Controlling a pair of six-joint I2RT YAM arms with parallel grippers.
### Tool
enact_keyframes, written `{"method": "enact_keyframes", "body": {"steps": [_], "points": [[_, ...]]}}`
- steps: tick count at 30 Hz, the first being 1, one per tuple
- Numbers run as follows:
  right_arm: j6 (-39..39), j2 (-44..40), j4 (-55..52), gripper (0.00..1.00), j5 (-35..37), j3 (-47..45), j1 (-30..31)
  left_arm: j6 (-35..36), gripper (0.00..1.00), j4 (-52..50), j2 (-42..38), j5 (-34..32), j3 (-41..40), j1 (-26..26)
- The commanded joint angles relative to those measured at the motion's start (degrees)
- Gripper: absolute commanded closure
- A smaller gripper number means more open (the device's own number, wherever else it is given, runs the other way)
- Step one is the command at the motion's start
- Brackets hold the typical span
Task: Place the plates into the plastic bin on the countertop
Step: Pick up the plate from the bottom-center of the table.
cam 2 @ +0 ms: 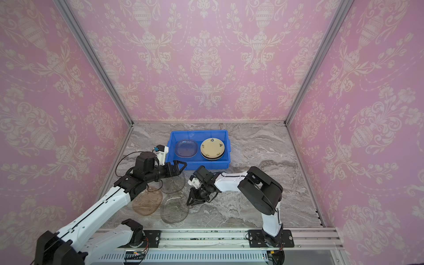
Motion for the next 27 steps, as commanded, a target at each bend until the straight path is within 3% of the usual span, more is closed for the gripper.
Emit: {"method": "enact_keyframes", "body": {"steps": [1,8,27], "points": [[0.35,1.72,-0.62,0.75,-1.64,2.26,0.31,-0.09,0.01,-1.5,-1.36,0.02,-0.26,0.44],[-0.71,3.64,-3.72,0.81,-1.42,4.71,0.29,0.47,0.01,-1.66,-0.2,-0.16,0.11,0.61],[-1.81,4.67,-7.95,0.86,-0.28,6.97,0.53,1.78,0.01,-0.86,2.84,0.1,0.83,0.96]]}}
